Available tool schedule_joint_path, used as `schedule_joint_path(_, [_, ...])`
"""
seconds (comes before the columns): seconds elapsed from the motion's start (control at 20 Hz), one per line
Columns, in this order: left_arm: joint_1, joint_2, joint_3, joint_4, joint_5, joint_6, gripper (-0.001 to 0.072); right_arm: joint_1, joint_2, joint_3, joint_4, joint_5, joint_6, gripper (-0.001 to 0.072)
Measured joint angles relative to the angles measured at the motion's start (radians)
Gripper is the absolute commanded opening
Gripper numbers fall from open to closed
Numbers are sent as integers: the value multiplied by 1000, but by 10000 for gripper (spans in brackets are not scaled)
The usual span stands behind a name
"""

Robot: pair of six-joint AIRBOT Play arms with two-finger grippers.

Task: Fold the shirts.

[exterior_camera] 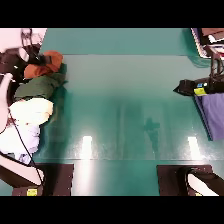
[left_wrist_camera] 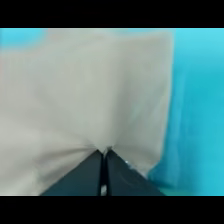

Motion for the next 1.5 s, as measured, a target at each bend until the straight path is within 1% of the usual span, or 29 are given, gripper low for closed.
schedule_joint_path(0.2, [-86, 249, 93, -2, -68, 68, 22, 0, 0, 167, 0, -10, -20, 18])
schedule_joint_path(0.35, [-206, 446, 130, -8, -121, 107, 22, 0, 0, 293, 0, -13, -52, 18])
schedule_joint_path(0.45, [-301, 532, 140, -11, -184, 112, 21, 0, 1, 361, -1, -13, -72, 18])
schedule_joint_path(0.6, [-475, 572, 143, -14, -329, 89, 22, 0, 1, 430, -1, -12, -88, 18])
schedule_joint_path(0.75, [-647, 526, 114, -22, -438, 51, 25, 0, 2, 466, 0, 10, -93, 18])
schedule_joint_path(0.8, [-701, 496, 95, -37, -457, 45, 66, 0, 3, 473, 0, 19, -96, 18])
schedule_joint_path(0.85, [-745, 465, 79, -60, -463, 40, 317, 0, 6, 478, 0, 29, -97, 18])
schedule_joint_path(0.9, [-786, 430, 64, -95, -455, 36, 445, 0, 8, 481, 1, 37, -97, 18])
schedule_joint_path(1.0, [-837, 365, 43, -155, -451, 34, 445, 0, 11, 484, 1, 55, -98, 18])
schedule_joint_path(1.1, [-842, 328, 34, -160, -439, 33, 444, 0, 12, 486, 1, 69, -99, 18])
schedule_joint_path(1.2, [-796, 306, 28, -138, -443, 32, 445, 0, 12, 488, 1, 77, -99, 18])
schedule_joint_path(1.35, [-647, 282, 2, -123, -449, 7, 445, 0, 12, 488, 1, 84, -99, 18])
schedule_joint_path(1.5, [-472, 240, -67, -175, -446, -14, 445, 0, 8, 488, 1, 87, -99, 18])
